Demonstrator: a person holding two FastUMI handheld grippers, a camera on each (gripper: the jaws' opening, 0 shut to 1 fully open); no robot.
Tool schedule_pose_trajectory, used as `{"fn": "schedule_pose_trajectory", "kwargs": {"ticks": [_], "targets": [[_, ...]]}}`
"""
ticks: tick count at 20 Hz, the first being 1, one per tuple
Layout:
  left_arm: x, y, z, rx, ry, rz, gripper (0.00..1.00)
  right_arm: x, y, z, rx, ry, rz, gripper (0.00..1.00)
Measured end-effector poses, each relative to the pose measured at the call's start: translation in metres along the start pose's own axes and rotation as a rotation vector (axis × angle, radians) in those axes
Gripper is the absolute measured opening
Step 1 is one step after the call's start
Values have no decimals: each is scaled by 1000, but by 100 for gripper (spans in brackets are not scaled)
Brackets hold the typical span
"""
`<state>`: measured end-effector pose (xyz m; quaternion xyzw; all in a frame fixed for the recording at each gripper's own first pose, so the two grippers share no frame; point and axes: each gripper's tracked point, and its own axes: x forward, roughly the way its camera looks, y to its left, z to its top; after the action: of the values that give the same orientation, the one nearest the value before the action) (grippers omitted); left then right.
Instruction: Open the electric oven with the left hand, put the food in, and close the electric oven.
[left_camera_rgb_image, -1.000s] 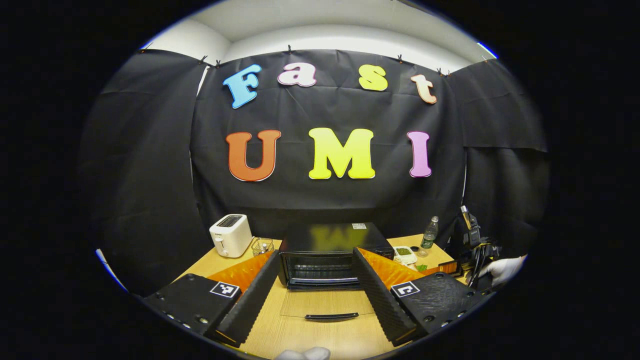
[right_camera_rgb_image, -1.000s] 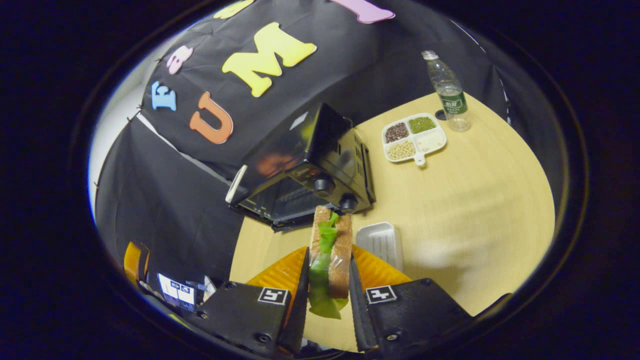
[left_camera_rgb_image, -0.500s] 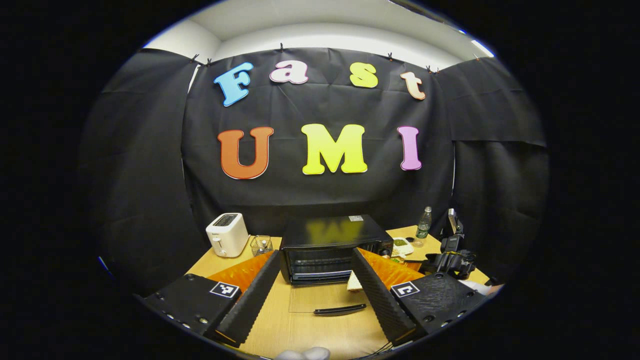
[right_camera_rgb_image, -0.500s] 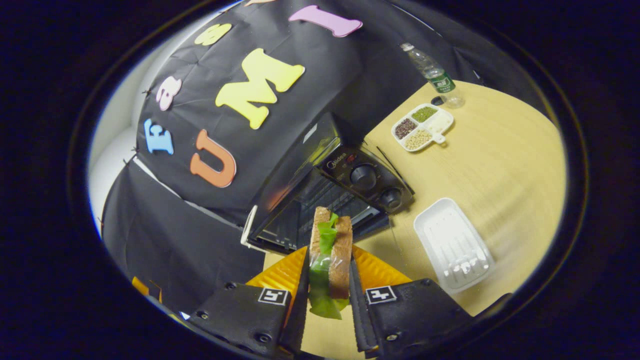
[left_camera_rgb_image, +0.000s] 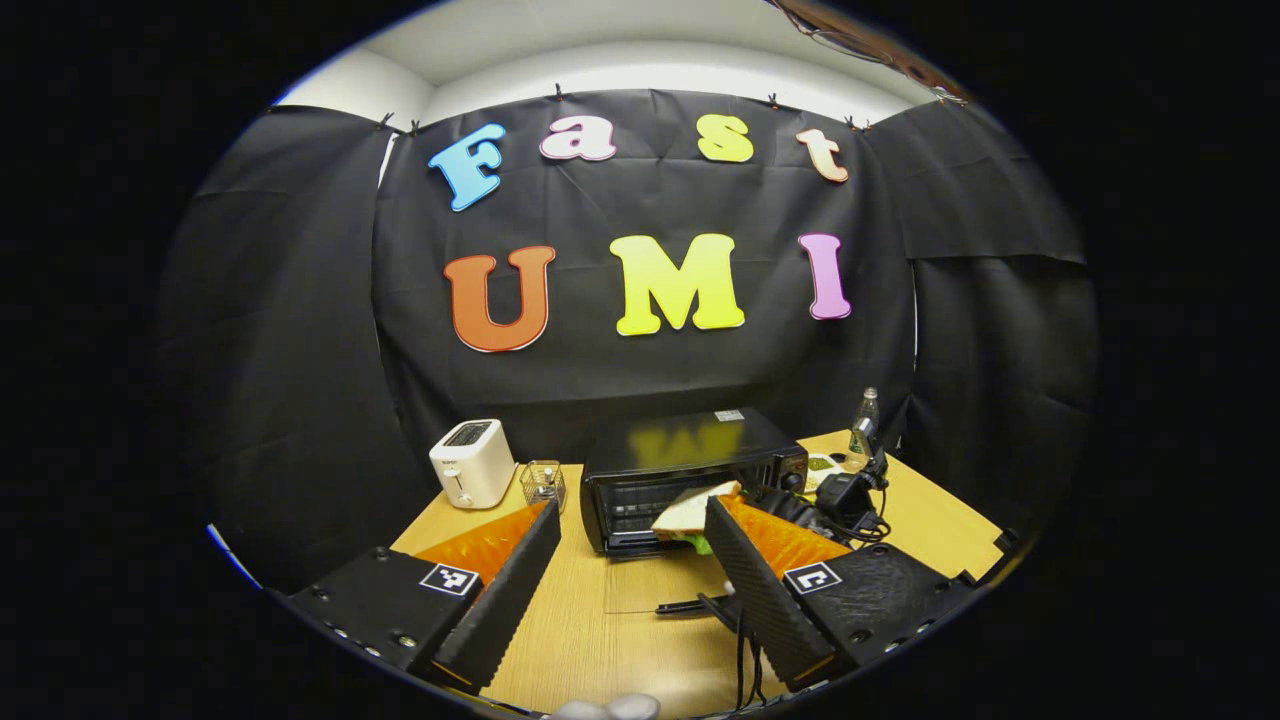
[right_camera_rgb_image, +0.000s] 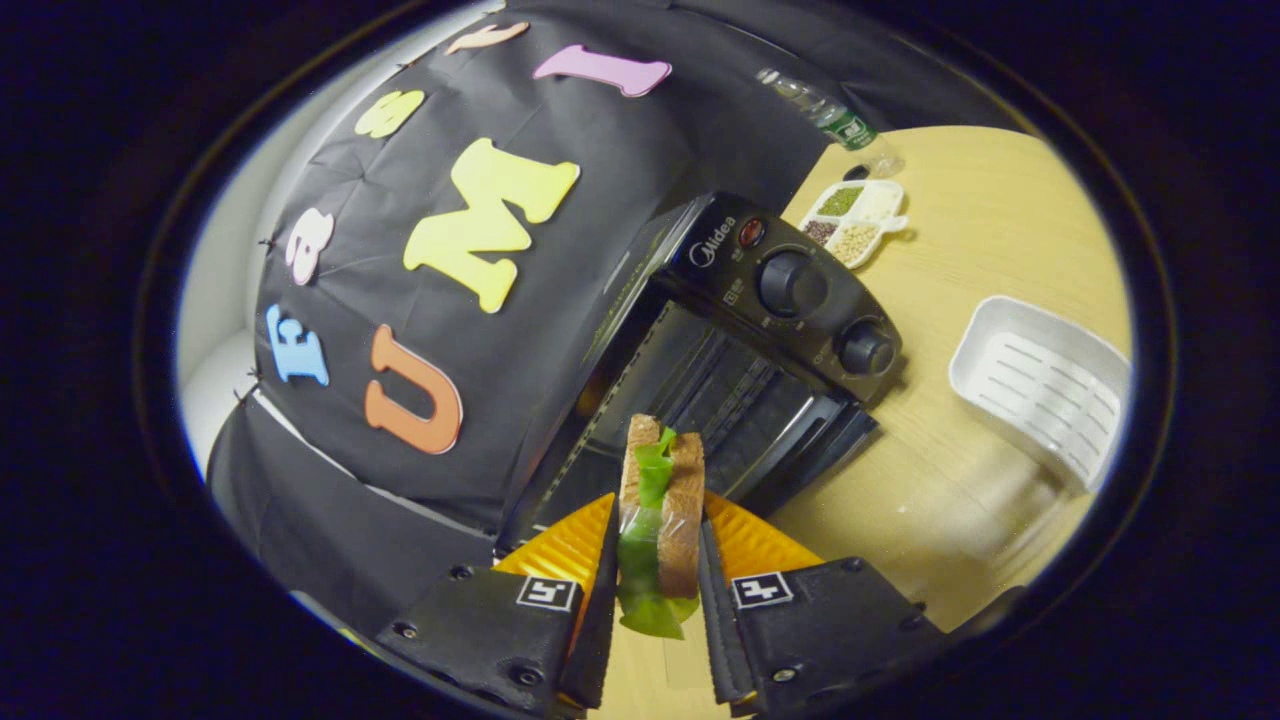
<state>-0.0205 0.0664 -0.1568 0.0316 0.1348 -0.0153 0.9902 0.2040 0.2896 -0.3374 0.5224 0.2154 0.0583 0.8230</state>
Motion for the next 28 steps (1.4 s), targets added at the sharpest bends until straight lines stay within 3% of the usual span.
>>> {"fn": "schedule_pose_trajectory", "kwargs": {"ticks": [4, 12, 17, 19, 23, 24, 28], "targets": [[0, 8, -5, -14, 7, 23, 95, 36, -1, -7, 124, -39, -21, 34], [2, 20, -14, -48, 14, 43, 95, 66, -5, -12, 93, -73, -56, 34], [4, 17, -15, -66, 7, 45, 95, 72, -20, 0, -87, -63, -119, 41], [5, 17, -16, -69, 7, 46, 95, 70, -29, 2, -225, -41, -167, 53], [9, 17, -14, -66, 1, 49, 95, 60, -33, 13, -419, -58, -197, 100], [10, 16, -13, -63, -1, 51, 95, 56, -34, 19, -446, -62, -205, 89], [12, 16, -9, -63, -19, 55, 95, 26, -18, 36, -616, -63, -197, 89]]}}
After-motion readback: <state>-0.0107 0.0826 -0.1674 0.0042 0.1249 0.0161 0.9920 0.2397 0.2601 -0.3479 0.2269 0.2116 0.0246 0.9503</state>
